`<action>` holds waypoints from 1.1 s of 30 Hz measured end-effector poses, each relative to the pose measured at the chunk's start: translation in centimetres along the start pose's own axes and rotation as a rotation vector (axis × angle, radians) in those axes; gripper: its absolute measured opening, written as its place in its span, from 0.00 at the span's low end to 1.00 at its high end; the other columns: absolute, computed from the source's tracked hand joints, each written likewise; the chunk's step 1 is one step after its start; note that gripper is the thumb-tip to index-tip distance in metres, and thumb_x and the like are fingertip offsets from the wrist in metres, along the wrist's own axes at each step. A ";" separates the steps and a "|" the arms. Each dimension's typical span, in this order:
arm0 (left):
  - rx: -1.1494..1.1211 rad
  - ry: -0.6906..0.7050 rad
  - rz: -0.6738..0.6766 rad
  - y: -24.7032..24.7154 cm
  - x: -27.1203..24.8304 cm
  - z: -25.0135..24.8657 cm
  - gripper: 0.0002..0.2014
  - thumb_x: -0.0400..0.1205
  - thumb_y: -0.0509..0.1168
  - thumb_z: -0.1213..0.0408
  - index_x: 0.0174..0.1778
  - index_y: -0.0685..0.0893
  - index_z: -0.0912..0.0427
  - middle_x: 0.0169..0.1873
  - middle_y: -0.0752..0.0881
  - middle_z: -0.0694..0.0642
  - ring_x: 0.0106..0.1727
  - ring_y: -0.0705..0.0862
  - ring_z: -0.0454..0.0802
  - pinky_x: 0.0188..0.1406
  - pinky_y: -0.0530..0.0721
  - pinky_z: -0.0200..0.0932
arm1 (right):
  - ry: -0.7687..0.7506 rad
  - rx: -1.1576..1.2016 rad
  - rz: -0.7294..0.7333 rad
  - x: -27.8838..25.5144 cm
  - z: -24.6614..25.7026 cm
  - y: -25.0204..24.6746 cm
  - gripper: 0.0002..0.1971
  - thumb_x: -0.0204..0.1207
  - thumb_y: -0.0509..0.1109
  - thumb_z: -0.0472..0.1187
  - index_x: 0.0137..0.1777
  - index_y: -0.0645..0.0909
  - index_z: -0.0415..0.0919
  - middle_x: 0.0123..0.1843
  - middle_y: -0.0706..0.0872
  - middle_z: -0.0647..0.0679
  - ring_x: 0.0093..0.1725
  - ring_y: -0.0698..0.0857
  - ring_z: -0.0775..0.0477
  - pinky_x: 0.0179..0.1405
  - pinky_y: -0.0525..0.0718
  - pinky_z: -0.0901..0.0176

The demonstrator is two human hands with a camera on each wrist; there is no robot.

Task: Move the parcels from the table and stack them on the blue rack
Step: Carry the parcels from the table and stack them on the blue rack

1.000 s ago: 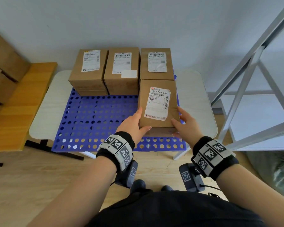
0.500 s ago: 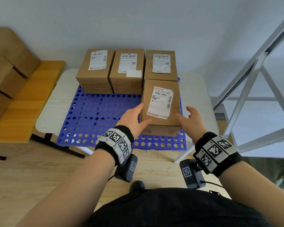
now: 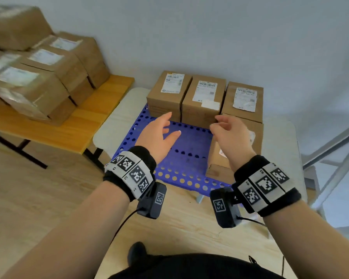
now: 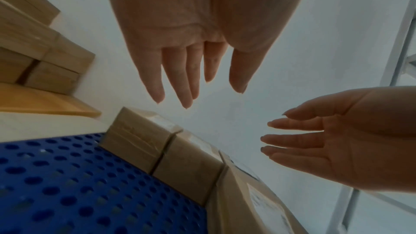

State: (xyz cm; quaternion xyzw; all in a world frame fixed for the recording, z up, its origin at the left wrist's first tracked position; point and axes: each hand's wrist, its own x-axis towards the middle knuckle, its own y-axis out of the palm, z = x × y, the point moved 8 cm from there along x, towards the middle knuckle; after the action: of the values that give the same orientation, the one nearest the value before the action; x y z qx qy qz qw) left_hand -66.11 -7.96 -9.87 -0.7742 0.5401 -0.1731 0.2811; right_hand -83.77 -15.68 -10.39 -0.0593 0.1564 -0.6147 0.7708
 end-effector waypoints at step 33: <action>0.242 -0.096 -0.397 -54.4 17.5 24.8 0.29 0.82 0.63 0.54 0.79 0.63 0.52 0.71 0.75 0.52 0.69 0.76 0.48 0.65 0.71 0.41 | -0.235 0.209 0.380 11.8 32.7 55.7 0.19 0.78 0.67 0.39 0.69 0.72 0.43 0.56 0.81 0.46 0.55 0.84 0.46 0.58 0.86 0.49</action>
State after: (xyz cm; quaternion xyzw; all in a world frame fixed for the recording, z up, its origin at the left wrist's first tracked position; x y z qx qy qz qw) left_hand -5.55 -4.08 3.95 -0.8333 0.3386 -0.2512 0.3576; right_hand -19.45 -17.15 2.65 -0.0199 0.0096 -0.4602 0.8875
